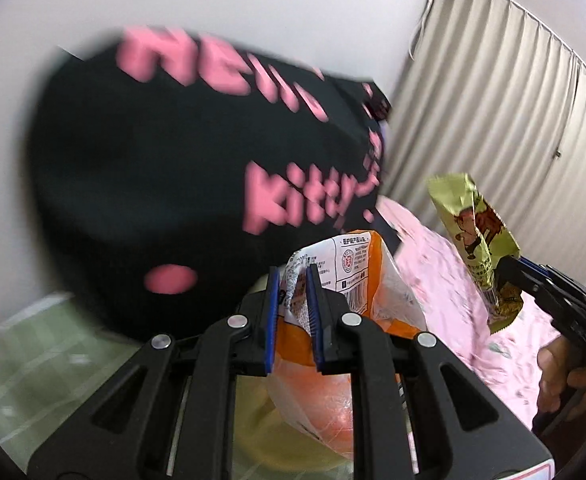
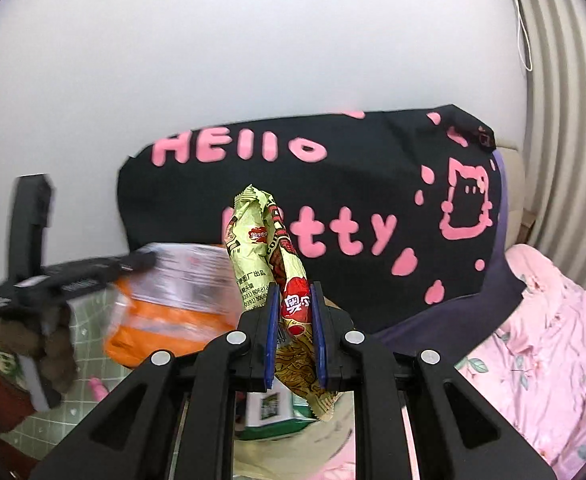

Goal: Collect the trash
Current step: 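Carry the orange bag and yellow snack stick over the bin and open both tools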

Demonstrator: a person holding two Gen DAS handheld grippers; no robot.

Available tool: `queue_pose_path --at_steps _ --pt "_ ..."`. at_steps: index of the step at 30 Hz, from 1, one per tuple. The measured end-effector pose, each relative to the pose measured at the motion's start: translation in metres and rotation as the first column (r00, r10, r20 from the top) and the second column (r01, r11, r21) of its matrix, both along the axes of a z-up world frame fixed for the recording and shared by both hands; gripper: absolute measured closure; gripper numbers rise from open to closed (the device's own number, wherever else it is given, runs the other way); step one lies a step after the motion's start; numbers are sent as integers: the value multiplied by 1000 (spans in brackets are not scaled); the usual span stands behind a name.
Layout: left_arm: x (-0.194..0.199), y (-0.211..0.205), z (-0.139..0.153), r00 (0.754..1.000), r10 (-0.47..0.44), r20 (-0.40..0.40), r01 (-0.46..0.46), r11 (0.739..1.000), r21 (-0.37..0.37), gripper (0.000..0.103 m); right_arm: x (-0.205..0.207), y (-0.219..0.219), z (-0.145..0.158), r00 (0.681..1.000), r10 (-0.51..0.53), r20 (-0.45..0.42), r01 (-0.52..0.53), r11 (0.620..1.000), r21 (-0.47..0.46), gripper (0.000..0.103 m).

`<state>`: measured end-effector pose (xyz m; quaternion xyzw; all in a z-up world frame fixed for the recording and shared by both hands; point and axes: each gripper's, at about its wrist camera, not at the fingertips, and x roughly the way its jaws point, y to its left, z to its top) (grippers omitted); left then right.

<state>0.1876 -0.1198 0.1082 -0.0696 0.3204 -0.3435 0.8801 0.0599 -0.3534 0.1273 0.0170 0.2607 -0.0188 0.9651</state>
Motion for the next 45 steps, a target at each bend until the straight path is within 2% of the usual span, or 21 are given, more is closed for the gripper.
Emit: queue_pose_path --at_steps 3,7,10,14,17,24,31,34,35,36,37,38,40,42,45 --pt "16 -29 -24 998 -10 -60 13 999 37 90 31 -7 -27 996 11 -88 -9 1000 25 88" --pt "27 -40 -46 993 4 -117 5 997 74 90 68 2 -76 967 35 -254 -37 999 -3 88" --pt "25 -34 -60 989 10 -147 5 995 102 90 80 14 -90 957 42 -287 -68 994 -81 88" --pt "21 -24 -68 986 23 -165 -5 994 108 90 88 17 -100 945 82 -316 -104 993 -52 88" --pt "19 -15 -66 986 33 -164 -15 993 113 90 91 22 -105 941 99 -325 -122 991 -52 88" --pt "20 -23 -60 992 21 -128 -3 991 135 90 93 20 -117 934 122 -335 -114 992 45 89" --pt "19 -19 -58 992 18 -129 0 991 134 90 88 16 -109 951 84 -297 -65 995 75 89" --pt "17 -9 -55 990 13 -138 2 994 111 90 80 17 -106 960 66 -272 -41 995 95 88" --pt "16 -5 -53 990 14 -140 1 995 100 90 78 18 -105 960 62 -272 -36 994 101 86" --pt "14 1 -50 990 14 -140 -3 997 82 90 75 19 -105 961 52 -272 -26 995 100 78" --pt "12 5 -49 990 17 -138 -7 997 73 89 71 22 -104 963 39 -266 -14 995 96 62" --pt "9 11 -47 991 23 -133 -14 998 68 87 67 24 -103 965 35 -259 -10 995 98 58" --pt "2 21 -45 992 34 -118 -26 997 67 78 58 29 -100 970 7 -245 16 996 91 57" --pt "-8 33 -44 993 56 -104 -47 996 81 74 49 33 -96 972 -33 -234 53 996 77 57" --pt "-26 51 -45 992 85 -92 -75 992 100 63 32 40 -88 980 -46 -196 67 992 103 57"
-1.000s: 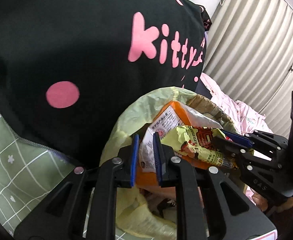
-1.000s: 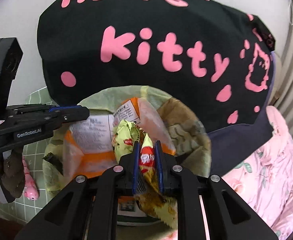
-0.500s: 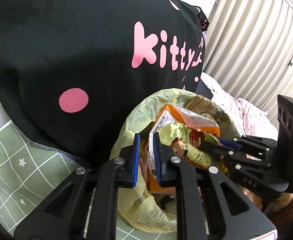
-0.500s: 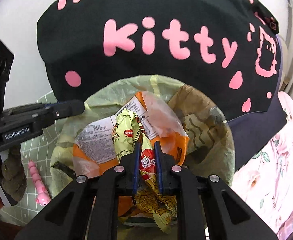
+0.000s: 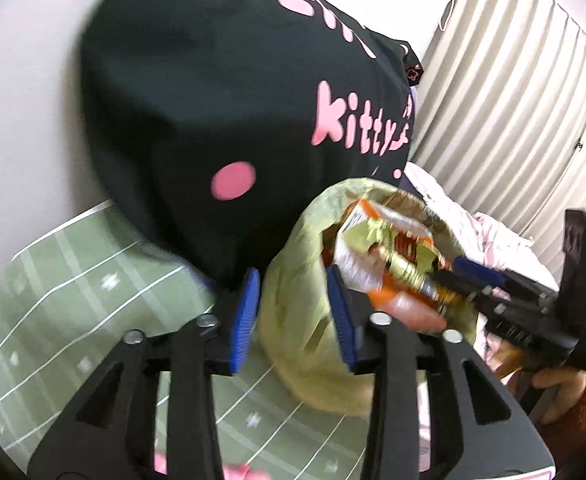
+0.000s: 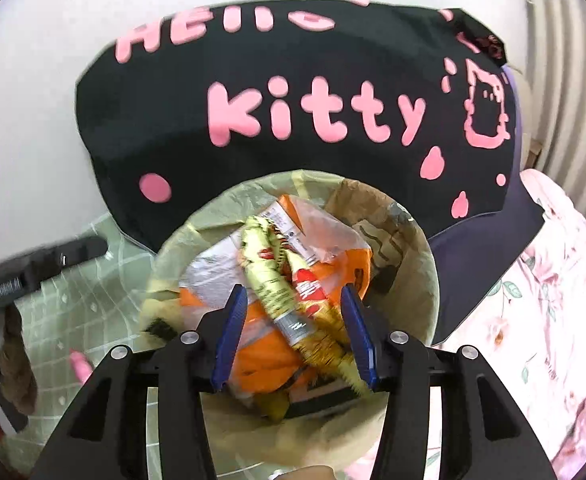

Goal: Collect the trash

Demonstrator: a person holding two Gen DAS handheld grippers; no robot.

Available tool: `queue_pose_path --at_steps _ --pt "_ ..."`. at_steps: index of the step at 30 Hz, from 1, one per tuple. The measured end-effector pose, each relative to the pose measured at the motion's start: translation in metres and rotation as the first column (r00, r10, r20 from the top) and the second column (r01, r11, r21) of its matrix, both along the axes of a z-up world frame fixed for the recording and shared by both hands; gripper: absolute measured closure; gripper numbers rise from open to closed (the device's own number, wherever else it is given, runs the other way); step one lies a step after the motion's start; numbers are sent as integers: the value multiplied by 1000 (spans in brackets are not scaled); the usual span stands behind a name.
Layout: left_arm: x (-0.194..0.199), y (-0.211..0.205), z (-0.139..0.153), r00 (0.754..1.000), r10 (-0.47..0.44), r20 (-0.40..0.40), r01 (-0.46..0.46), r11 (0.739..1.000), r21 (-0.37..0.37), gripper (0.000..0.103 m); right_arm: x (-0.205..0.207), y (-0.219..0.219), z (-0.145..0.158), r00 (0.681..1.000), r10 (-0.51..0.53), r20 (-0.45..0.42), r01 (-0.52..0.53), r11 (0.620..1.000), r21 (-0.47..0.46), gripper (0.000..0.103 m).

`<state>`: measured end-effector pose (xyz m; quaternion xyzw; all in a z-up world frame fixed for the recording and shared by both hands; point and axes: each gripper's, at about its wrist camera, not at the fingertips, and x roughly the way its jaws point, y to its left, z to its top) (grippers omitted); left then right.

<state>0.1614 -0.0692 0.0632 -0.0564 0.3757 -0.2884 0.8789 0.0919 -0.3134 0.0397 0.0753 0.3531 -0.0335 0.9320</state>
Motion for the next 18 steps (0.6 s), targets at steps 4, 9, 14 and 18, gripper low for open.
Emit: queue_pose_path --at_steps 4,9,14,18 --pt "-38 30 -3 996 87 13 -87 995 39 38 -21 22 6 999 21 30 -22 999 30 57" --pt "-91 54 -9 977 209 33 -212 974 86 32 -45 62 4 994 109 24 -110 993 43 57" --pt "-148 72 -12 937 344 53 -348 928 133 32 -78 96 -9 977 212 33 -214 976 41 57" --pt "-187 82 -13 906 411 102 -423 889 176 32 -102 119 -13 960 277 46 -277 961 -7 57"
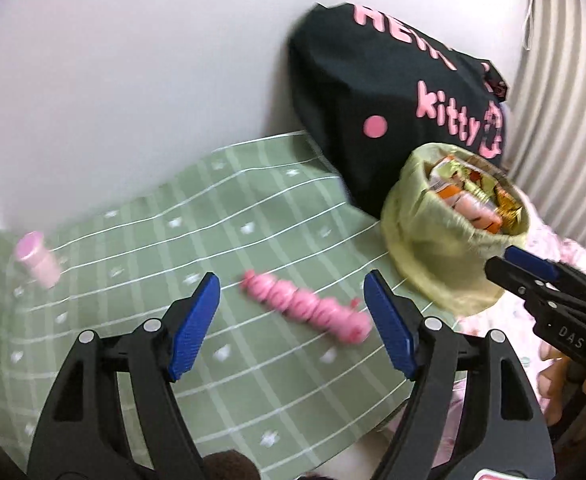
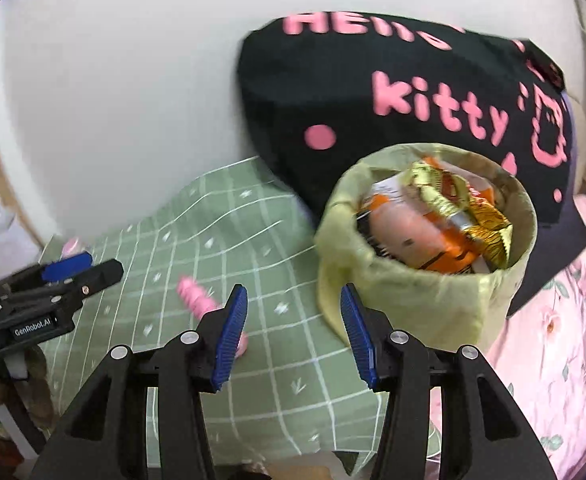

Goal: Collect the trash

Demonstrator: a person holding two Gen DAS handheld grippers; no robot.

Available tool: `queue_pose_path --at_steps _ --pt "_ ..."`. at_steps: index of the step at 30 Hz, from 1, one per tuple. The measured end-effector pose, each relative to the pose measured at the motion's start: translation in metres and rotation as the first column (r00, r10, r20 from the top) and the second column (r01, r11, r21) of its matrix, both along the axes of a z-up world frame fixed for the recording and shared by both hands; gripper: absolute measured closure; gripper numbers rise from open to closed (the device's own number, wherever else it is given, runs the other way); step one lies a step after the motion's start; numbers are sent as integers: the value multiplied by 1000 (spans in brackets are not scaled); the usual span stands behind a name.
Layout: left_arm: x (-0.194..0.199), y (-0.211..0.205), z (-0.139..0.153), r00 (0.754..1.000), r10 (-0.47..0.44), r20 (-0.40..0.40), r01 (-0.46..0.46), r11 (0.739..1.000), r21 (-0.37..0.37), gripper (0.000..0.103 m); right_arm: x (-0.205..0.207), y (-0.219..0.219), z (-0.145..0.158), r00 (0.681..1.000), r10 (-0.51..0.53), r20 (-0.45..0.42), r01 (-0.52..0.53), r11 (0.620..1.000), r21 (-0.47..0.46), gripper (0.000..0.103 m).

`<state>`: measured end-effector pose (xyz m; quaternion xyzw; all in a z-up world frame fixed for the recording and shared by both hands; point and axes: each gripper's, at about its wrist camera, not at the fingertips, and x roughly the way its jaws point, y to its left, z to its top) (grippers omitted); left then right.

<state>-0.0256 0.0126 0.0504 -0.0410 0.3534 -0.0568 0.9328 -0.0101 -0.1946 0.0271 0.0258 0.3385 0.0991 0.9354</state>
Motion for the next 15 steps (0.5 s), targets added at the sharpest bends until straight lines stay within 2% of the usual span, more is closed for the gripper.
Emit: queue_pose_path --at_steps 5,8,15 --pt "-38 13 7 995 88 36 -87 996 -29 32 -21 16 6 998 54 38 -53 999 -7 57" --pt "-60 17 10 989 133 72 -131 991 -22 32 -30 23 7 996 68 51 -67 998 -21 57" --pt "-80 24 14 982 173 80 -169 984 -53 32 -48 37 16 993 96 73 -93 995 -37 57"
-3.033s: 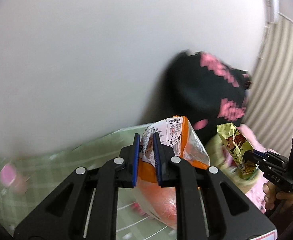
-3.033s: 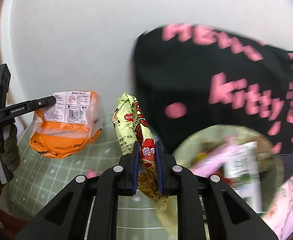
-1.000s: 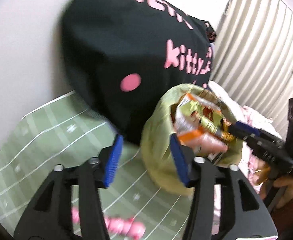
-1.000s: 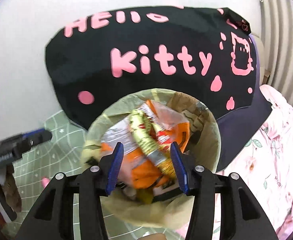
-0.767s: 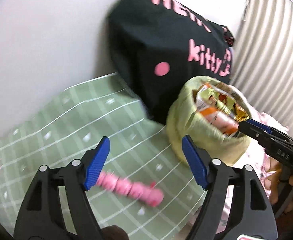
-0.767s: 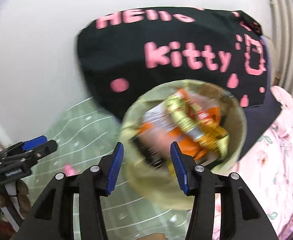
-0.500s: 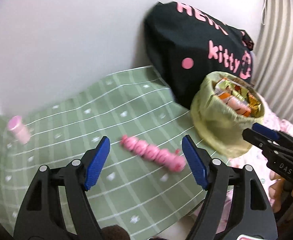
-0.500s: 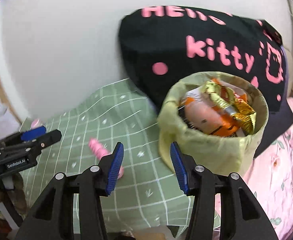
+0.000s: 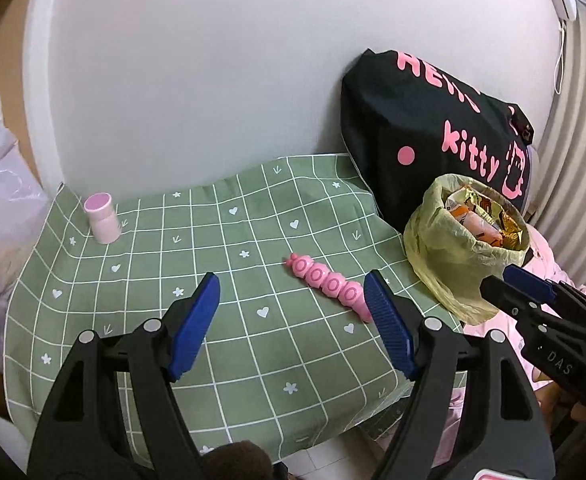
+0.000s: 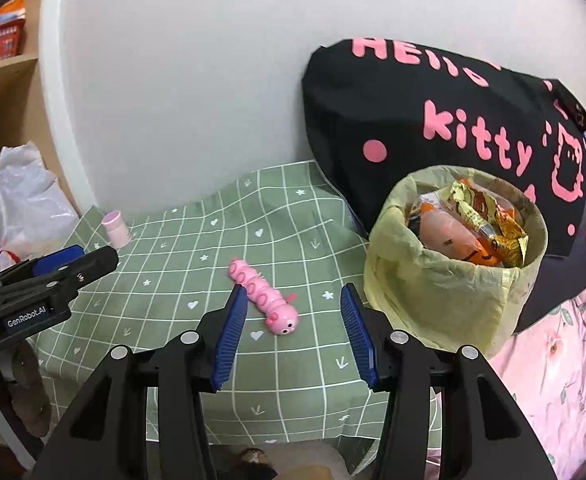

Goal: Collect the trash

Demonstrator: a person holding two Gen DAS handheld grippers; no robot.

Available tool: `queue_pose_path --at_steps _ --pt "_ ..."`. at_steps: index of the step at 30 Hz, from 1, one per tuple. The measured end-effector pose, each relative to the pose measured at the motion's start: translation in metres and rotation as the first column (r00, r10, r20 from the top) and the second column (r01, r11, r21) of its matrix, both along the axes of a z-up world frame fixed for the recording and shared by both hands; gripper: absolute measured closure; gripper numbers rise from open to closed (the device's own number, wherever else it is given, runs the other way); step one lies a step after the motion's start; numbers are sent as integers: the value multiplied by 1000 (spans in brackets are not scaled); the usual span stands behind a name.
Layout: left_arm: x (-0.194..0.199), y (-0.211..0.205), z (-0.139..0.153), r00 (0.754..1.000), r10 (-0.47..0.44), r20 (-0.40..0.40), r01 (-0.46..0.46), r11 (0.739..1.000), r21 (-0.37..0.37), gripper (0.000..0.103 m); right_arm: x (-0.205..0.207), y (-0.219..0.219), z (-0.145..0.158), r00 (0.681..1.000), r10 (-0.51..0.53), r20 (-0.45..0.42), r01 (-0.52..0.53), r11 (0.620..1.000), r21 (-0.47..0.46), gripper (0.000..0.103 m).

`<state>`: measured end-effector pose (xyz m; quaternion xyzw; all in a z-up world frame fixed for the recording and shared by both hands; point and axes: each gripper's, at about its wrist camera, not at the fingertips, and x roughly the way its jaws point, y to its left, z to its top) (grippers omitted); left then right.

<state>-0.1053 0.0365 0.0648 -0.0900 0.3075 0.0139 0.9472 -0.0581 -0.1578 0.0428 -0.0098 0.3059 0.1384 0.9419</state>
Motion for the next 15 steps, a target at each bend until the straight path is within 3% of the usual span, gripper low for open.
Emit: queue_pose_path --at_steps 15 --pt "-12 -12 7 1000 -13 24 12 1000 28 32 -14 -4 9 999 -22 40 21 1000 23 57"
